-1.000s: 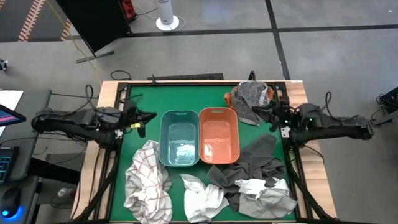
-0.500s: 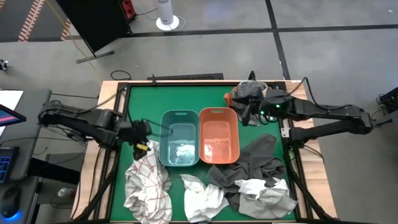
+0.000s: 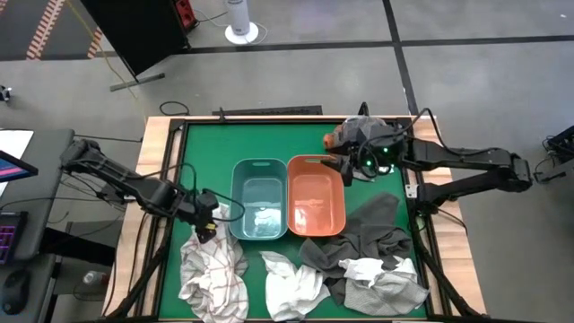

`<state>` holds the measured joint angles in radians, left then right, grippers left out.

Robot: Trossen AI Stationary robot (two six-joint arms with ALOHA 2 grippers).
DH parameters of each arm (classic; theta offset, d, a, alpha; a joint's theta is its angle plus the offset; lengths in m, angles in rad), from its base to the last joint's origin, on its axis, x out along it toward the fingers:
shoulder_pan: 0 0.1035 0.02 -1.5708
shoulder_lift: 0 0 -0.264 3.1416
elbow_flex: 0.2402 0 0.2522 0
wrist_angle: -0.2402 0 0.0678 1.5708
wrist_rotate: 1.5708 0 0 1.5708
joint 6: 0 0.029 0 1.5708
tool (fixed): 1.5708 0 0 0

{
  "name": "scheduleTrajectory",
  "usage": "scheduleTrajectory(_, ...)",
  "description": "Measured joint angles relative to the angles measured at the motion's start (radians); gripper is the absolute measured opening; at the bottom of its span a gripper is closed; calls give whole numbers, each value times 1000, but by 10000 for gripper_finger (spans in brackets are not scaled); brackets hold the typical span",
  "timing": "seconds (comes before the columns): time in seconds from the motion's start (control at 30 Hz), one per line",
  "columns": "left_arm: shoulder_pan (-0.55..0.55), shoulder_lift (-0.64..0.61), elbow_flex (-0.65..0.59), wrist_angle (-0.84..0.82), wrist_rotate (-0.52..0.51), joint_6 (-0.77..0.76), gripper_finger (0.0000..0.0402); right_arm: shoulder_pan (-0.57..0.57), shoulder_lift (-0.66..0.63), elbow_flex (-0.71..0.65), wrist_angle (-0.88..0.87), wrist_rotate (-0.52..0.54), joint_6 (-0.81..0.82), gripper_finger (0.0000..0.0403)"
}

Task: Sort towels by color in basket
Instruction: Put the white patterned towel into the green bin

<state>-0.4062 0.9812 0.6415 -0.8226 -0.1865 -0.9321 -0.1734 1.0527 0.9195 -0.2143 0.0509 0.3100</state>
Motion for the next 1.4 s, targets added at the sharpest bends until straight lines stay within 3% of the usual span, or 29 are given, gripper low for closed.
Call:
scheduleTrajectory(0.23,0,1,-106,178,33,41,201,33,6,0,-14,0,3,244)
scheduleTrajectory(0.3,0,1,-111,195,42,41,161,38,8,0,-20,0,4,244)
scheduleTrajectory(0.43,0,-8,-99,167,44,32,30,47,7,0,-38,19,15,244)
scheduleTrajectory(0.5,0,-23,-92,152,43,28,13,49,7,0,-58,24,15,243)
scheduleTrajectory(0.73,4,-162,26,10,-4,15,4,40,7,9,-89,27,14,243)
scheduleTrajectory(0.97,4,-346,214,11,-41,56,3,9,8,79,-177,28,-25,243)
scheduleTrajectory(1.2,4,-419,337,5,-75,118,8,-12,8,95,-186,30,-31,243)
scheduleTrajectory(1.4,4,-442,437,-64,-73,64,9,5,8,95,-185,30,-30,243)
